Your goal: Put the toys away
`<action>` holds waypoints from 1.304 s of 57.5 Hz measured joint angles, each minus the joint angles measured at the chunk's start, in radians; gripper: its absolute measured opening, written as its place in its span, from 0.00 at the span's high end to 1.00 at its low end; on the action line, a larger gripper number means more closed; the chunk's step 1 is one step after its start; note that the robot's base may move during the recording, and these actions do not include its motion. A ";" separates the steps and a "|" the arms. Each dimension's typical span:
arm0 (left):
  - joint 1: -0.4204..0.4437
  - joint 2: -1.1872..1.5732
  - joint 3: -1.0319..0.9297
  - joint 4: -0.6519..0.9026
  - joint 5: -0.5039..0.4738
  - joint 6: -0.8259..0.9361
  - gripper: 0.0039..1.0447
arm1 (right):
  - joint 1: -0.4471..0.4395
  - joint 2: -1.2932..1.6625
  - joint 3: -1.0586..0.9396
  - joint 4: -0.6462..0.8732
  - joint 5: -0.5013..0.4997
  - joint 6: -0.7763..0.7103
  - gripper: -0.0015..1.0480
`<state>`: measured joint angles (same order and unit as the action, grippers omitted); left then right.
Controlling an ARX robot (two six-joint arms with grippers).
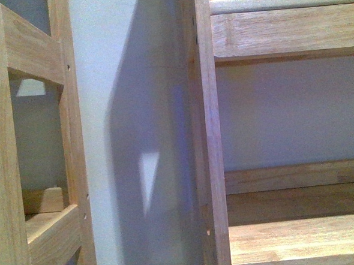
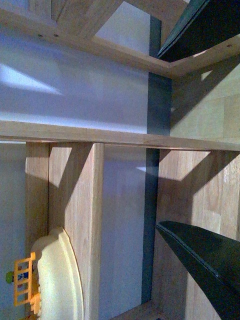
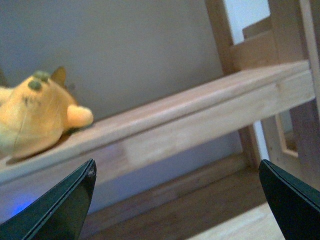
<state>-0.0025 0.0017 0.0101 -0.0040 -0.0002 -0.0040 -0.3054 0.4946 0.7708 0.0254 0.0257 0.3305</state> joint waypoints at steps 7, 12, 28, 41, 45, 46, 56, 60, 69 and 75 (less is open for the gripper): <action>0.000 0.000 0.000 0.000 0.000 0.000 0.06 | 0.137 -0.109 -0.208 0.004 0.081 -0.005 0.06; 0.000 0.000 0.000 0.000 0.000 0.000 0.06 | 0.231 -0.167 -0.303 0.014 0.095 -0.003 0.06; 0.000 0.000 0.000 0.000 0.000 0.000 0.06 | 0.495 -0.283 -0.533 0.016 0.229 -0.003 0.06; 0.000 0.000 0.000 0.000 0.000 0.000 0.06 | 0.563 -0.274 -0.597 0.004 0.286 -0.010 0.06; 0.000 0.000 0.000 0.000 0.000 0.000 0.06 | 0.564 -0.274 -0.597 0.004 0.286 -0.010 0.06; 0.000 0.000 0.000 0.000 0.000 0.000 0.06 | 0.564 -0.274 -0.597 0.004 0.286 -0.010 0.06; 0.000 0.000 0.000 0.000 0.000 0.000 0.06 | 0.551 -0.312 -0.603 -0.030 0.228 -0.105 0.15; 0.000 0.000 0.000 0.000 0.000 0.000 0.06 | 0.528 -0.348 -0.620 -0.035 0.180 -0.198 0.25; 0.000 0.000 0.000 0.000 0.000 0.000 0.06 | 0.460 -0.382 -0.648 -0.036 0.121 -0.286 0.48; 0.000 0.000 0.000 0.000 0.000 0.000 0.06 | 0.337 -0.404 -0.670 -0.039 -0.012 -0.308 0.64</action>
<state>-0.0025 0.0017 0.0105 -0.0040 -0.0002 -0.0040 0.0319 0.0910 0.1009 -0.0139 0.0135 0.0223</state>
